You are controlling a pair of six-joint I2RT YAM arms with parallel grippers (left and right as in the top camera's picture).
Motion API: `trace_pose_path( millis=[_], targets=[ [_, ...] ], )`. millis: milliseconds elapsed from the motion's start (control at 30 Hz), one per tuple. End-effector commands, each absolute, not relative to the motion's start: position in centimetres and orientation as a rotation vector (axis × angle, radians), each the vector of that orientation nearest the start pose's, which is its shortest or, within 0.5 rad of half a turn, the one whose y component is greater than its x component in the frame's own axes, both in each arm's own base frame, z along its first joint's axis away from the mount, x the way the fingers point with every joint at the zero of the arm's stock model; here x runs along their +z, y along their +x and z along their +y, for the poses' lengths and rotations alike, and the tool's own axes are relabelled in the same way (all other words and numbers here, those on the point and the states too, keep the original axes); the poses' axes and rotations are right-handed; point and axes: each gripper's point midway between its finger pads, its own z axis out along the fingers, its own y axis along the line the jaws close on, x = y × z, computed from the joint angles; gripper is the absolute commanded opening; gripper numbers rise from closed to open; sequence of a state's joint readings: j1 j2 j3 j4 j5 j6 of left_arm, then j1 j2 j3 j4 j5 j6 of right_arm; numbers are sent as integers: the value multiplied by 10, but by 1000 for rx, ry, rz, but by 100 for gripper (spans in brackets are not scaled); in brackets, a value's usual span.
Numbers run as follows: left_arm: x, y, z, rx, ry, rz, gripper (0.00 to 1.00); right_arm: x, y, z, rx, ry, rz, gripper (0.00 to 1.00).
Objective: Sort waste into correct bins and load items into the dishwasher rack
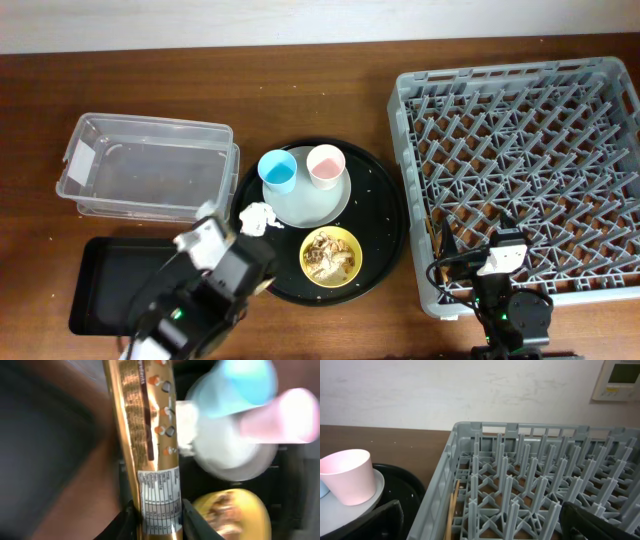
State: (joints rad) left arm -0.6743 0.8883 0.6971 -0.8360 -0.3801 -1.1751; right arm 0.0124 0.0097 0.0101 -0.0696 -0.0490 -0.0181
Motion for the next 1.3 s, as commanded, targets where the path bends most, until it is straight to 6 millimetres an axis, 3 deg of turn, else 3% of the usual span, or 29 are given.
trace_pose_path(
  millis=[0, 133, 267, 367, 433, 700, 767, 867, 933, 967, 1000, 1100, 1133, 1200, 1267],
  targets=[
    [140, 192, -35, -85, -868, 2309, 26, 157, 246, 10, 40, -52, 1643, 98],
    [128, 156, 31, 219, -1162, 2271, 27, 157, 246, 10, 40, -52, 1643, 98],
    [124, 146, 58, 311, -1357, 2189, 26, 157, 246, 10, 39, -52, 1643, 98],
    [120, 147, 65, 353, -1402, 2171, 27, 157, 246, 10, 40, -52, 1643, 98],
    [107, 154, 67, 396, -1402, 2174, 27, 157, 246, 10, 39, -52, 1643, 98],
    [69, 176, 60, 526, -1405, 2292, 27, 157, 246, 10, 40, -52, 1643, 98],
    [53, 177, 50, 512, -1429, 2366, 27, 157, 246, 10, 39, -52, 1643, 99],
    [47, 180, 50, 530, -1429, 2377, 27, 157, 246, 10, 39, -52, 1643, 98],
    [48, 184, 52, 540, -1379, 2389, 28, 157, 246, 10, 39, -52, 1643, 99],
    [49, 184, 53, 551, -1359, 2397, 39, 157, 246, 10, 40, -52, 1643, 98],
    [49, 184, 53, 565, -1315, 2424, 71, 157, 246, 10, 39, -52, 1643, 98],
    [52, 186, 54, 587, -1212, 2482, 78, 157, 246, 10, 40, -52, 1643, 98],
    [61, 194, 52, 583, -1105, 2530, 82, 157, 246, 10, 40, -52, 1643, 98],
    [97, 212, 45, 536, -969, 2578, 83, 157, 246, 10, 39, -52, 1643, 98],
    [139, 241, 7, 236, -711, 2689, 83, 157, 246, 10, 39, -52, 1643, 98]
  ],
)
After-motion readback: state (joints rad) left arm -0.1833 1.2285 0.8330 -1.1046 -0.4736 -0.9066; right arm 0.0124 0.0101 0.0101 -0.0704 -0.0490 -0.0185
